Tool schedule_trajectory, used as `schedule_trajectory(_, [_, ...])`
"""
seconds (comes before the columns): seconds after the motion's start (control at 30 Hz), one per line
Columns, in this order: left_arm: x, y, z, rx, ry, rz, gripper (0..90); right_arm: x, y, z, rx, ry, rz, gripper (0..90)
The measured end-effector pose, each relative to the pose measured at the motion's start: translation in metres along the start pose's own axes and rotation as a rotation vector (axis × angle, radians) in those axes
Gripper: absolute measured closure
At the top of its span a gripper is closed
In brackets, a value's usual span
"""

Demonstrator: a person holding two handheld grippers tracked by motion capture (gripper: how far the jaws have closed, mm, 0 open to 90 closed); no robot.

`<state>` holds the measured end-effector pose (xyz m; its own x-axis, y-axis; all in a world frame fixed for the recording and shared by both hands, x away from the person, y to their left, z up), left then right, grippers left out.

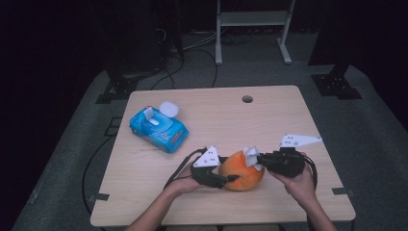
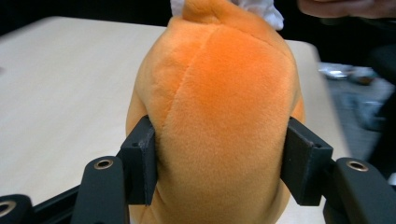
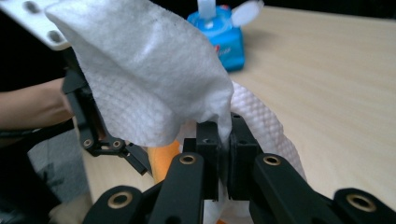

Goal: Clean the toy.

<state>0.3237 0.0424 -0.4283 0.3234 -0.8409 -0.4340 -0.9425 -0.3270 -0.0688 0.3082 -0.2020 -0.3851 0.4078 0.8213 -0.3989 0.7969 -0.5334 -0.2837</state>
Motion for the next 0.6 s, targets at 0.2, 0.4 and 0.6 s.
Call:
schedule_trajectory(0.2, [-0.008,-0.011,0.011,0.005,-0.097,-0.138,37.4,0.033,0.015,-0.010,0.044,-0.028,-0.008,85.0])
schedule_trajectory(0.4, [-0.008,-0.003,0.014,-0.032,-0.089,-0.160,34.1,0.035,0.016,-0.016,0.065,-0.002,-0.035,84.9])
schedule_trajectory(0.6, [-0.015,0.007,0.009,-0.088,-0.054,-0.087,25.0,0.039,0.012,-0.010,0.066,-0.046,-0.024,84.8])
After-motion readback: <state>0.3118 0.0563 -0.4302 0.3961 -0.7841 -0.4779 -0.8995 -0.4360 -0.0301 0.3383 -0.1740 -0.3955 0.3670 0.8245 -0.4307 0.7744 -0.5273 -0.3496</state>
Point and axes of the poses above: each handheld gripper's, and its own axes: x roughly forward along the jaws, z roughly out of its underside, y roughly to its right, the point moved 2 cm from there along x, roughly forward along the jaws, and after that the axes turned 2 degrees about -z, right-handed, at the moved point
